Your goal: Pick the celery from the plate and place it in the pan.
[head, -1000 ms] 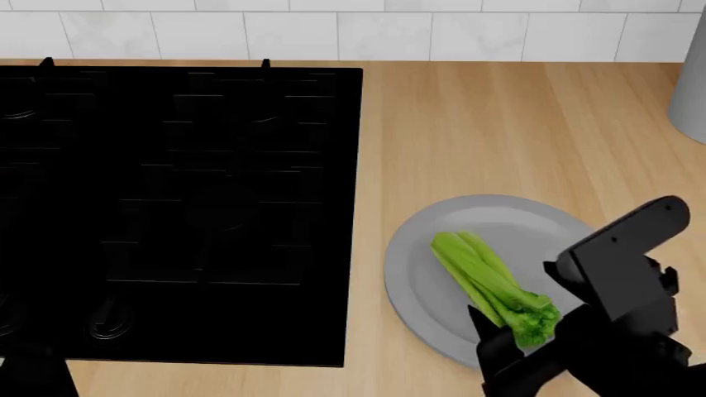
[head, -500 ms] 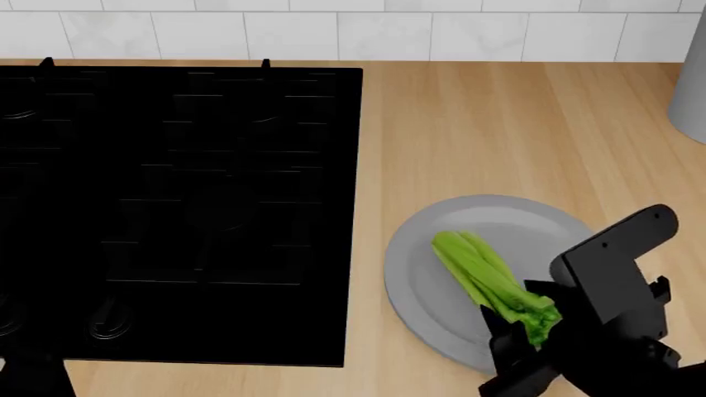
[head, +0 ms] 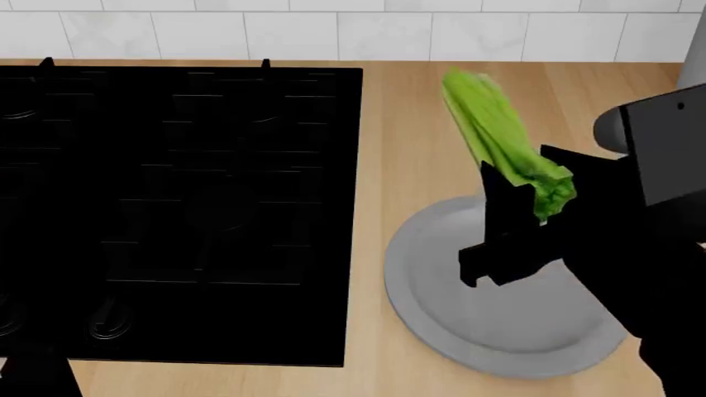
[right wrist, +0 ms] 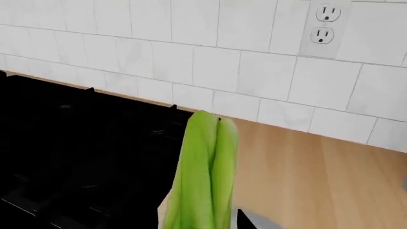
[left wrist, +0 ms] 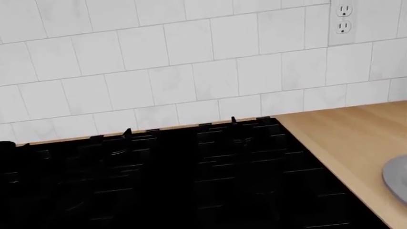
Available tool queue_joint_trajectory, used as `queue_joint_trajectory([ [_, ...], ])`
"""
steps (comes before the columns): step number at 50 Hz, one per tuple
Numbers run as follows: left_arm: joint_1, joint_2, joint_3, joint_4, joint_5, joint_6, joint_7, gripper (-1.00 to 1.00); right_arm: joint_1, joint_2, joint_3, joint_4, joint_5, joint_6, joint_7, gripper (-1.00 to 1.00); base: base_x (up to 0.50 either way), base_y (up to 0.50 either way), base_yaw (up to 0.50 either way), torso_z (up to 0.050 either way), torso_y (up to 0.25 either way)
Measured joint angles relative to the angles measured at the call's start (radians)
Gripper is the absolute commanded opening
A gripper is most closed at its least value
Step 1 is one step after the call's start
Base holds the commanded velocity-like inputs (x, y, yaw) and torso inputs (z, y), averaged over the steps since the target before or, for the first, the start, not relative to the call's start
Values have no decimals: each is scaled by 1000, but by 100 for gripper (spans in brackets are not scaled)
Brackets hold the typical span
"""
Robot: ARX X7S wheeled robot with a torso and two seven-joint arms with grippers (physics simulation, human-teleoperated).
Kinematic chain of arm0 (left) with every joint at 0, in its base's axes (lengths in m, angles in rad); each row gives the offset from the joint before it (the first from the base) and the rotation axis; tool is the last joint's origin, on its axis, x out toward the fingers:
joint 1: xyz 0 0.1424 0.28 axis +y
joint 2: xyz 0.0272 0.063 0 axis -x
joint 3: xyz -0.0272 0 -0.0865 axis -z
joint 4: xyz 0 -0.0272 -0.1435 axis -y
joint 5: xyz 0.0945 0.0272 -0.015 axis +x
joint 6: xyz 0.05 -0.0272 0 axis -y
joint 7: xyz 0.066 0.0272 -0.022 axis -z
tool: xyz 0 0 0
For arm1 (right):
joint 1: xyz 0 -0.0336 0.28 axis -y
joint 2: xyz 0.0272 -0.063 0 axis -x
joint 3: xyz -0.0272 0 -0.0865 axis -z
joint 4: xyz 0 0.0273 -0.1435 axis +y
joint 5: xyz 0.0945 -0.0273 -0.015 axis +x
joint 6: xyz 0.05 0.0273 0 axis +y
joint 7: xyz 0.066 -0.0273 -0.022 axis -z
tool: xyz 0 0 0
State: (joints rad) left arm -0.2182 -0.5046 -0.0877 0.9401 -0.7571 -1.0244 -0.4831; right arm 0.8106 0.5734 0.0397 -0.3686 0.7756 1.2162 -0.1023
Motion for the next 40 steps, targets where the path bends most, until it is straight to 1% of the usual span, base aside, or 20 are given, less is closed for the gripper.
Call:
queue_joint_trajectory([
  [4,-7,5,26,-28,29,31,9,100,22,-32,51,-49,47,83,82,-100,0,0,0,0,0],
  [9,-17,13,58,-63,65,69,18,100,22,-55,78,-84,65,119,145,-100,0,64,0,0,0],
  [22,-21,21,91,-99,104,119,26,100,2,-77,97,-160,101,161,217,-100,76,500,0,0,0],
  [40,-30,-5,44,-50,66,80,-11,100,4,-79,118,-208,167,204,251,-100,75,500,0,0,0],
])
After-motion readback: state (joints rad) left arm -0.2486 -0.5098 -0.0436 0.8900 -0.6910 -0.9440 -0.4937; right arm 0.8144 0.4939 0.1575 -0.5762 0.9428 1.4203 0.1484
